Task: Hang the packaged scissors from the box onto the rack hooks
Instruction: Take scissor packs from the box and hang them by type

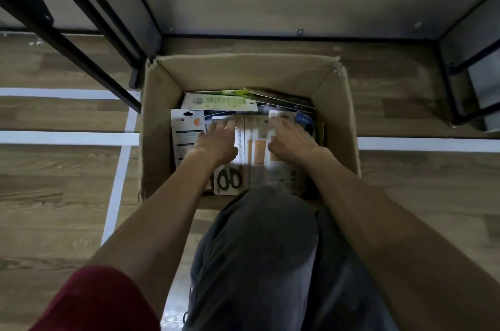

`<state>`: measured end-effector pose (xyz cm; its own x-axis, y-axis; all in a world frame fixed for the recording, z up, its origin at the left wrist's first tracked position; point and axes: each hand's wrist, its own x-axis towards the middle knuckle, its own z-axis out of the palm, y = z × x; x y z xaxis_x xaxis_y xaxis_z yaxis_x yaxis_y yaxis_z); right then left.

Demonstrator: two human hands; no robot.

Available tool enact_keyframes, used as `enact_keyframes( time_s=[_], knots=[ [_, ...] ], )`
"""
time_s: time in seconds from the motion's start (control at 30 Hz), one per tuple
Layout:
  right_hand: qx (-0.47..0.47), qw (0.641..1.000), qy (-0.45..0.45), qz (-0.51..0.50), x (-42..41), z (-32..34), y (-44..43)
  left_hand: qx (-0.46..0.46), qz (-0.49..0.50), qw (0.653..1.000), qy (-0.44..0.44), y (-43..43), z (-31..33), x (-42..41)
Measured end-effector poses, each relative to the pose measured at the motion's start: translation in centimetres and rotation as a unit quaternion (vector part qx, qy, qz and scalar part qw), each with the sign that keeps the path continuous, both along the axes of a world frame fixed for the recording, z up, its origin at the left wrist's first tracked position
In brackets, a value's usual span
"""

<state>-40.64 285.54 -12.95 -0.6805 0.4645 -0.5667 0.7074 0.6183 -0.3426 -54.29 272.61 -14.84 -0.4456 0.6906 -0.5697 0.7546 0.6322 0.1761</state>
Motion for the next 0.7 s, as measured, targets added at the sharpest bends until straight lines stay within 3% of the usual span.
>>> enact_keyframes(
  time_s=[0.17, 0.37, 0.47, 0.6, 0.7],
  knots=[
    [-0.104, 0.985, 0.037, -0.131, 0.0, -0.1, 1.0, -0.016, 0.063, 0.995, -0.071, 0.0, -2.0, 0.2],
    [-0.126, 0.964, -0.011, -0.235, -2.1, -3.2, 1.5, 0.007, 0.208, 0.965, -0.16, 0.1, -6.8, -1.7],
    [-0.168, 0.946, -0.018, -0.276, -2.2, -4.3, 1.7, 0.023, 0.269, 0.947, -0.172, 0.7, -6.3, -1.1],
    [-0.199, 0.946, -0.011, -0.256, -1.6, -5.7, 2.2, 0.032, 0.305, 0.944, -0.117, 2.1, -5.9, 0.9],
    [-0.231, 0.932, 0.013, -0.281, -1.1, -5.9, 2.6, 0.069, 0.343, 0.927, -0.137, 2.7, -7.0, 1.6]
  ],
)
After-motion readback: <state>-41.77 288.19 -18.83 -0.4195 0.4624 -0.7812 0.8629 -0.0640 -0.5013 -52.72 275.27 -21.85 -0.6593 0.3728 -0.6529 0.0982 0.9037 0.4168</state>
